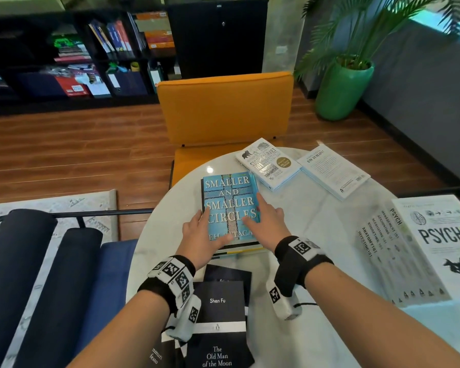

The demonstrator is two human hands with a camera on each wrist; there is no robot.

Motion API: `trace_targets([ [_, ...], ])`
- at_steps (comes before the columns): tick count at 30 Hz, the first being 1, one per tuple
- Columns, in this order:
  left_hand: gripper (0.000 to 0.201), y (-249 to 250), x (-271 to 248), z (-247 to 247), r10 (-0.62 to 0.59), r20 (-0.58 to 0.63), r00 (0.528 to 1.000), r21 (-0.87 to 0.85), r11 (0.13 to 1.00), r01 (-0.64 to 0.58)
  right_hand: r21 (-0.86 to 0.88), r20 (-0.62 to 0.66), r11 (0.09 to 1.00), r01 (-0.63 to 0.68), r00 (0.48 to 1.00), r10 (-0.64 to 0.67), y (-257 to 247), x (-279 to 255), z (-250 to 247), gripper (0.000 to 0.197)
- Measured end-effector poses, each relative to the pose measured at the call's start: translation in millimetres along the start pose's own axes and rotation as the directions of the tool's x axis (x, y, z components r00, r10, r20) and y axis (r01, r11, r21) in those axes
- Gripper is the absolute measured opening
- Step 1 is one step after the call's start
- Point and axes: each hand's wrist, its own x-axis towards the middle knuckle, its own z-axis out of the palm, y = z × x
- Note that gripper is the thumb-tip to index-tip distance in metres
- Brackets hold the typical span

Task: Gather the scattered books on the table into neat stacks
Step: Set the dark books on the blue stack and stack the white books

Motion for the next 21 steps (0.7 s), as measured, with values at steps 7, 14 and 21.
trace_targets([
  [7,0.112,3,-6,-13,0.034,0.045,0.998,0.035,0.999,-0.036,-0.367,0.178,0.918,0.151,0.980,-0.090,4,-14,1,0.109],
  [14,0.115,0,-4,-13,-0.025,0.008,1.000,-0.027,0.999,0.026,-0.343,0.154,0.919,0.195,0.977,-0.149,3,-13,10,0.097],
  [21,0.117,-6,-3,-8,-0.057,-0.015,0.998,-0.076,0.996,0.056,-0.257,0.178,0.948,0.188,0.973,-0.145,-1,-14,2,0.091],
])
